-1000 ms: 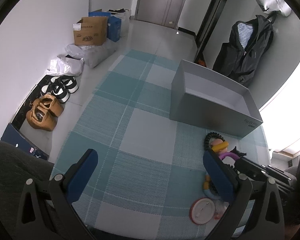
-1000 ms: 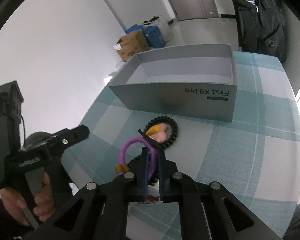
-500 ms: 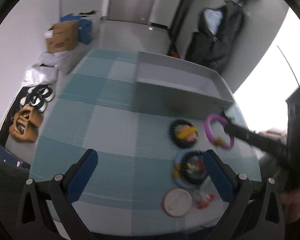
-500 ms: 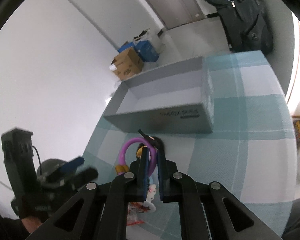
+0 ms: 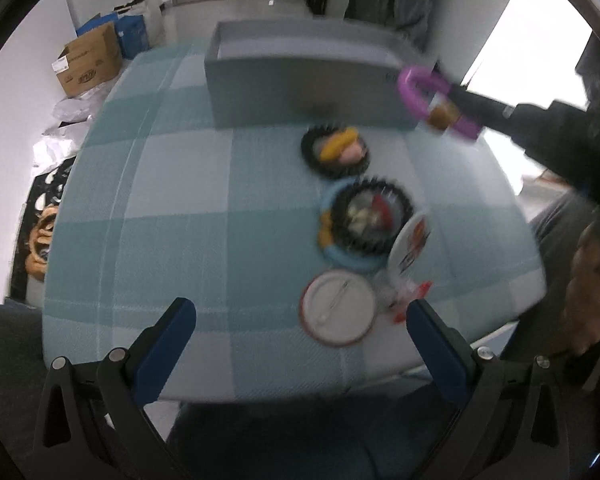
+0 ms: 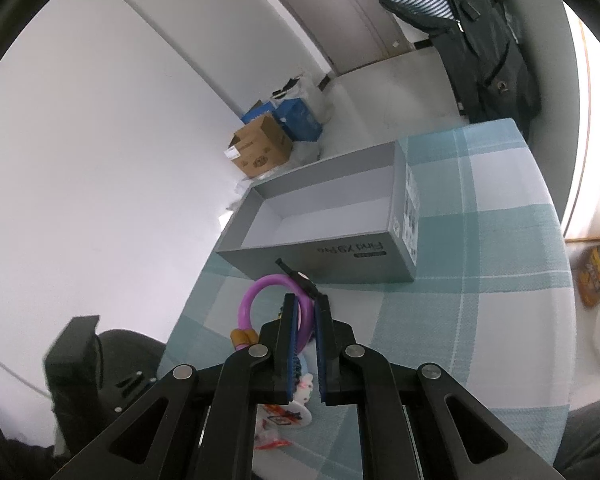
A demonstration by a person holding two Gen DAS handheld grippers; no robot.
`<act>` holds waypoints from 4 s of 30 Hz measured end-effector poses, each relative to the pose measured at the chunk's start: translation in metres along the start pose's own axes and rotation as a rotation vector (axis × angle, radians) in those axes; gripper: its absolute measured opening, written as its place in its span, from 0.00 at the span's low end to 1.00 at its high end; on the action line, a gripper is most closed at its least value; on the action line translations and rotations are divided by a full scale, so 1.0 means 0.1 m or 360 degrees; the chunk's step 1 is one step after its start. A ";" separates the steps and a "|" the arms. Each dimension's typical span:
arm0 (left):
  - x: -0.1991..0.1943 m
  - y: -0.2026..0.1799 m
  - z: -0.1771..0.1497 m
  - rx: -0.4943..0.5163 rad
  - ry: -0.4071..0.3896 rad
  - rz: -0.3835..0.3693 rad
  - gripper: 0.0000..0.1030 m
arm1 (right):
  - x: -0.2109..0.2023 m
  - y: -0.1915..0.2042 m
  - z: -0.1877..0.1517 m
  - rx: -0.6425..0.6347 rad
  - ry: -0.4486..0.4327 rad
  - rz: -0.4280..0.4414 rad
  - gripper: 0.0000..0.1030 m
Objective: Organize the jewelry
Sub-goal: 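Carry the pink ring and white badge into the gray box while both tools open, then withdraw both open tools from the box back over the jewelry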
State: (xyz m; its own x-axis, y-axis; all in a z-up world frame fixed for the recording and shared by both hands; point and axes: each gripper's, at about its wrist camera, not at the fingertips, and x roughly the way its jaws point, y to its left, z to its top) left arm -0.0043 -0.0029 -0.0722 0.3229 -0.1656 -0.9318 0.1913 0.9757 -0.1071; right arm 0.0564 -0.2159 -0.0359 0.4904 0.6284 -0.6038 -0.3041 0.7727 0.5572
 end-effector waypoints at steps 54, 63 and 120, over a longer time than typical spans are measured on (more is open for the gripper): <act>-0.68 0.55 1.21 -0.0025 -0.0465 -0.0144 0.36 | -0.11 0.08 0.59 -0.0072 -0.0125 0.0076 0.07; -0.26 0.55 1.57 -0.0048 -0.0362 -0.0393 0.36 | 0.27 0.07 0.94 -0.0141 -0.0060 -0.0046 0.07; -0.53 0.33 0.67 -0.0073 -0.0420 -0.0270 0.64 | -0.22 0.10 0.38 -0.0200 -0.0190 -0.0135 0.93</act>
State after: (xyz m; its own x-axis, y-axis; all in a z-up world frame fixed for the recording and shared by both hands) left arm 0.0472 0.0280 -0.0027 0.5204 -0.3522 -0.7779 0.2229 0.9354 -0.2744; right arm 0.0733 -0.2251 0.0047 0.6098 0.5511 -0.5696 -0.3536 0.8324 0.4268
